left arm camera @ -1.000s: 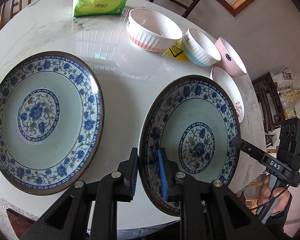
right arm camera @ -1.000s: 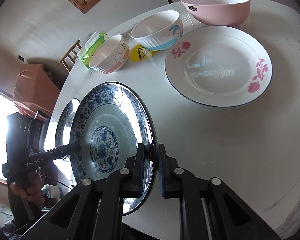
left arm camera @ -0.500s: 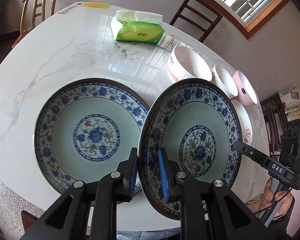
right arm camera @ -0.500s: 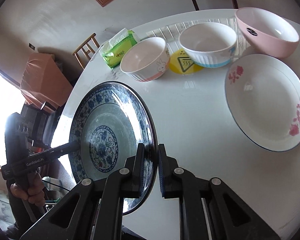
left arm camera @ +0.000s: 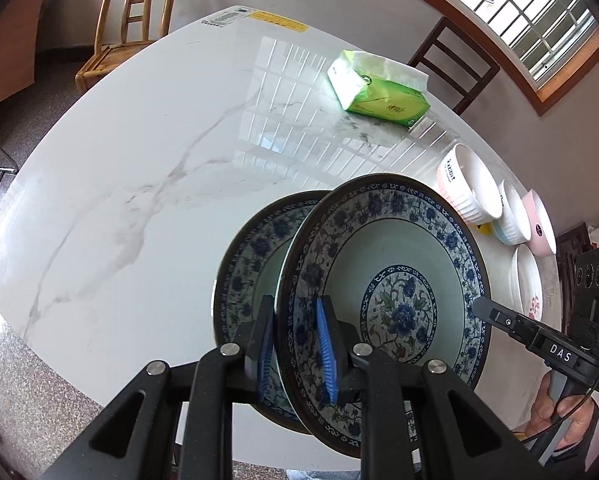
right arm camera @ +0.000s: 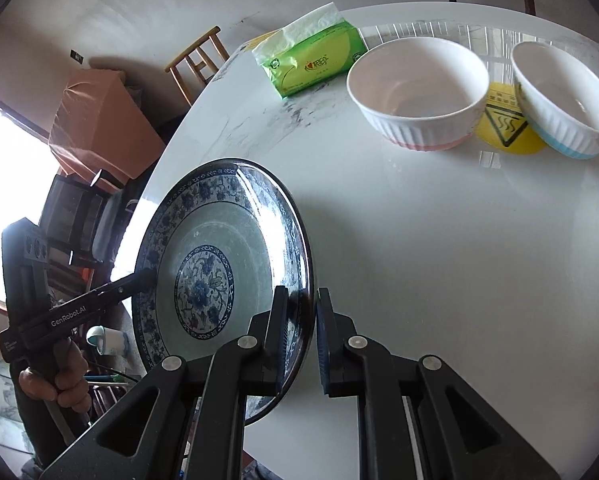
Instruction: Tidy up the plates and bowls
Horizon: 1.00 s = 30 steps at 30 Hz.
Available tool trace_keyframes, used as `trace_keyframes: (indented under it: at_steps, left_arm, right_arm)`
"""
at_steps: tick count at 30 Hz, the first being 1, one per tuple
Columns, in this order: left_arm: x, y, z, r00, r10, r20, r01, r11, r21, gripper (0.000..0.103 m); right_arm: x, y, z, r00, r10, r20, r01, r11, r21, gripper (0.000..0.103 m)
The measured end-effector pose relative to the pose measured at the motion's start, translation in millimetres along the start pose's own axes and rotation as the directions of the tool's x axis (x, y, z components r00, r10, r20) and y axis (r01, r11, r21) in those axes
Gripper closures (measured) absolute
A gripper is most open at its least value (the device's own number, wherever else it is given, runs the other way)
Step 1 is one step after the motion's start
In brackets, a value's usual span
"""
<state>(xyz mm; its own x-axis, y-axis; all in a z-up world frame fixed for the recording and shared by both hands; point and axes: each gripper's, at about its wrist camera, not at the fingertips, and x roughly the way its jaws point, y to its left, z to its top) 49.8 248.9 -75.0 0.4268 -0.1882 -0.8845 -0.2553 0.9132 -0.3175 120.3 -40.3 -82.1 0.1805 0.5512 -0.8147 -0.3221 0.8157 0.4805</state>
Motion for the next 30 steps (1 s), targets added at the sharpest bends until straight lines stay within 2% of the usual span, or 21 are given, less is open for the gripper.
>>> trace_keyframes:
  at_steps: [12, 23, 27, 30]
  left_arm:
    - [11.7, 23.4, 6.6, 1.0, 0.019, -0.018, -0.02, 1.0, -0.021, 0.082]
    - [20.0, 22.2, 5.8, 0.998, 0.054, -0.024, -0.054, 0.999, -0.003, 0.081]
    - [20.8, 18.5, 6.6, 0.992, 0.124, -0.003, -0.124, 0.992, 0.034, 0.082]
    - [19.0, 17.1, 7.7, 0.994, 0.109, 0.007, -0.109, 0.993, 0.038, 0.082]
  right_arm:
    - [27.1, 12.2, 6.1, 0.998, -0.019, -0.052, 0.02, 1.0, 0.006, 0.089]
    - [37.3, 22.0, 6.6, 0.996, -0.067, -0.066, 0.064, 0.997, -0.044, 0.087]
    - [39.0, 26.4, 7.8, 0.995, -0.073, -0.065, 0.069, 0.996, -0.055, 0.086]
    - [38.2, 31.6, 6.4, 0.994, -0.084, -0.064, 0.08, 0.995, -0.068, 0.083]
